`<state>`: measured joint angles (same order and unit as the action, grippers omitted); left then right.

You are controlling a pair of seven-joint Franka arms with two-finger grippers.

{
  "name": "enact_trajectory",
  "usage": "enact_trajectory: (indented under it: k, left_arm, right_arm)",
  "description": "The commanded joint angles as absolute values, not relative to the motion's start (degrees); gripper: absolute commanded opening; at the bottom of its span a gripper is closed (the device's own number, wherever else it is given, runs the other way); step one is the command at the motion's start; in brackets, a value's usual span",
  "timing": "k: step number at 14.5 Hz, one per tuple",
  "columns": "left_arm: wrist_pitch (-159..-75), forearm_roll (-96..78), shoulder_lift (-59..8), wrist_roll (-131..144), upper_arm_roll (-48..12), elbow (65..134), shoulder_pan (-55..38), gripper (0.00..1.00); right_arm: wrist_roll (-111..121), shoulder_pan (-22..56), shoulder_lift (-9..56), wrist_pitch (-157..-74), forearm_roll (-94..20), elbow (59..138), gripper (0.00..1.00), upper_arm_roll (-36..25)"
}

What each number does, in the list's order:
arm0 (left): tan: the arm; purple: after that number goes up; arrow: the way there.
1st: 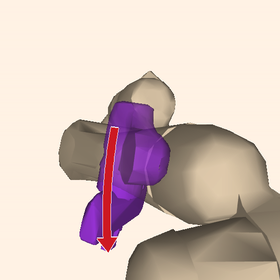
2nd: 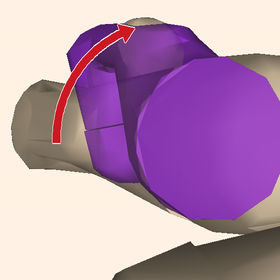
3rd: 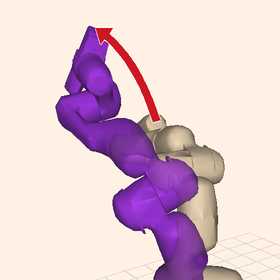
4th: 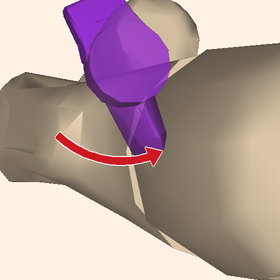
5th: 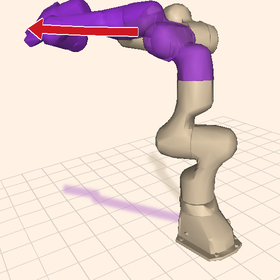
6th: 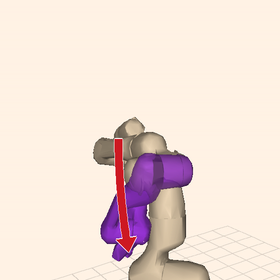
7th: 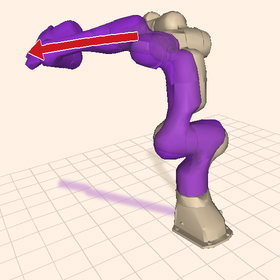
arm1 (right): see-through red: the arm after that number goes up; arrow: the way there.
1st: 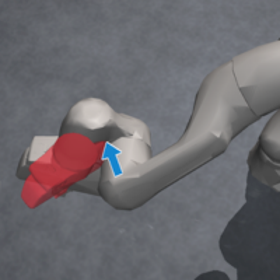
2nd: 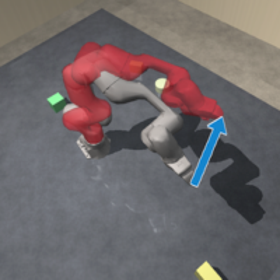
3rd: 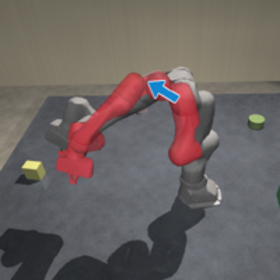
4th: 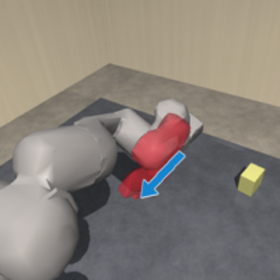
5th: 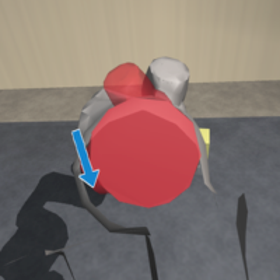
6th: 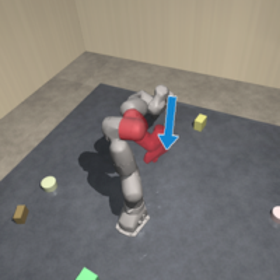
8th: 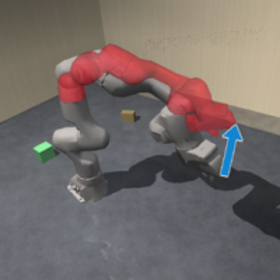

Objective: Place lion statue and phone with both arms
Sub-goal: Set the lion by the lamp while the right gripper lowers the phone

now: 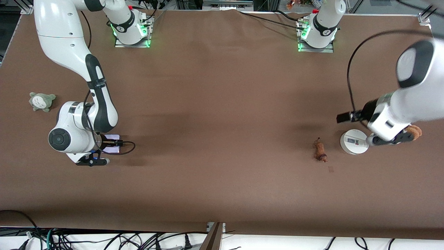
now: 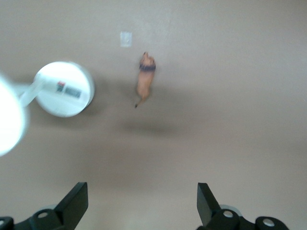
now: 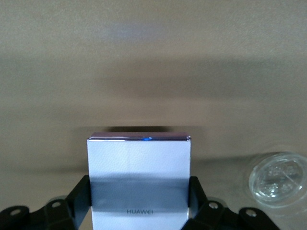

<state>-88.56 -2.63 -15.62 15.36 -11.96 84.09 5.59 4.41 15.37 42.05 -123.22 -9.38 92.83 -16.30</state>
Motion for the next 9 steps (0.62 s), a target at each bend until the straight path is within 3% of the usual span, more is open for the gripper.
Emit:
enact_trajectory:
  k: [1, 4, 5, 6, 7, 9]
  left_arm:
    - [-83.95, -2.64, -7.41, 16.26, -12.48, 86.05, 5.54, 1.0]
    - [-80.17, 0.26, -3.35, 15.65, -13.0, 82.64, 5.54, 1.0]
    - [-78.68, 0.26, -3.43, 15.64, -12.66, 79.49, 5.62, 1.0]
    - [-77.88, 0.18, -3.43, 15.56, -12.66, 77.37, 5.62, 1.0]
    - [-76.83, 0.26, -3.43, 15.47, -12.57, 76.56, 5.8, 1.0]
    - [-75.42, 0.26, -3.25, 15.56, -12.83, 76.38, 5.98, 1.0]
  right_arm:
    - [5.97, 14.77, 39.99, -127.42, -10.46, 97.2, 0.45, -15.82]
    - [6.94, 14.68, 40.17, -128.41, -10.55, 97.56, 0.46, -15.82]
    - [6.94, 14.68, 40.25, -128.41, -10.55, 97.56, 0.52, -15.82]
    - [6.94, 14.68, 40.25, -128.41, -10.55, 97.47, 0.85, -15.82]
    - [6.94, 14.68, 40.25, -128.23, -10.46, 97.21, 1.0, -15.82]
    - [7.29, 14.77, 39.56, -127.79, -10.2, 95.72, 1.0, -15.82]
